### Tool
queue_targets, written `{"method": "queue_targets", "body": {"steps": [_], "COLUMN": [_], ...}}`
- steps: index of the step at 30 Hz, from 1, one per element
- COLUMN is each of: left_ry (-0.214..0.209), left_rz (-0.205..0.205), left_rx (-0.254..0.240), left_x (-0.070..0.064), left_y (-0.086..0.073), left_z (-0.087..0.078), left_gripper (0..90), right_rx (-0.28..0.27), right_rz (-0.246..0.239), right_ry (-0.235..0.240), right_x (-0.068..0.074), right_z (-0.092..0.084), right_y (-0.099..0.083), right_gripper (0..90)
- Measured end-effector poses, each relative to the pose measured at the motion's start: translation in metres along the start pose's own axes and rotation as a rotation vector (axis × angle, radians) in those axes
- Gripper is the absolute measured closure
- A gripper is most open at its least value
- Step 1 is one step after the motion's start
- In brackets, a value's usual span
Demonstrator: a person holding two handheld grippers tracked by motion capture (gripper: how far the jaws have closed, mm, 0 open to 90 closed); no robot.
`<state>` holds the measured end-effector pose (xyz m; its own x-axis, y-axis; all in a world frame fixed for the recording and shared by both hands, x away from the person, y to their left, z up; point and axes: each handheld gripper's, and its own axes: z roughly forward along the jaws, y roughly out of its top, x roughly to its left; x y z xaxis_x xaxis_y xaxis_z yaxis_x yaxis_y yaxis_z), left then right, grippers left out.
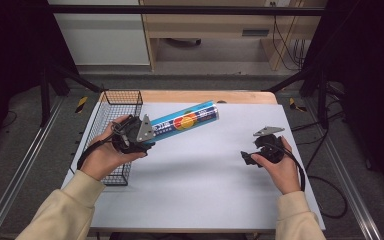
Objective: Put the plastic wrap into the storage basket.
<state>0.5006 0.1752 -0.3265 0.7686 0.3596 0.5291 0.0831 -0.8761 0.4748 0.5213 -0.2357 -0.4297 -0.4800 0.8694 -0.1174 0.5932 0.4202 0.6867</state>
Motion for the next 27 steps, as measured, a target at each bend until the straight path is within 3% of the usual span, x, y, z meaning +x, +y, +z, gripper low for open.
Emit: {"method": "queue_targets", "body": {"steps": [10, 14, 22, 27], "left_ry": [0.031, 0.037, 0.044, 0.056], "left_rz": [-0.034, -0.050, -0.077, -0.110], "left_rx": [0.017, 0.023, 0.024, 0.020], "left_x": [0.009, 0.010, 0.011, 0.014], "left_y": [-0.015, -0.020, -0.026, -0.027], "left_z": [-0.014, -0.020, -0.027, -0.033], "left_gripper": [31.0, 31.1, 31.1, 31.1], "right_rx": [0.021, -0.001, -0.017, -0.025], "right_rz": [0.028, 0.071, 0.124, 0.116], "right_ry": [-0.042, -0.018, -0.035, -0.052], "right_x": [0.000, 0.001, 0.002, 0.005], "right_z": [0.006, 0.003, 0.001, 0.002], "right_y": [-0.008, -0.016, -0.023, -0.025], "right_gripper": [5.9, 5.6, 5.6, 5.6]}}
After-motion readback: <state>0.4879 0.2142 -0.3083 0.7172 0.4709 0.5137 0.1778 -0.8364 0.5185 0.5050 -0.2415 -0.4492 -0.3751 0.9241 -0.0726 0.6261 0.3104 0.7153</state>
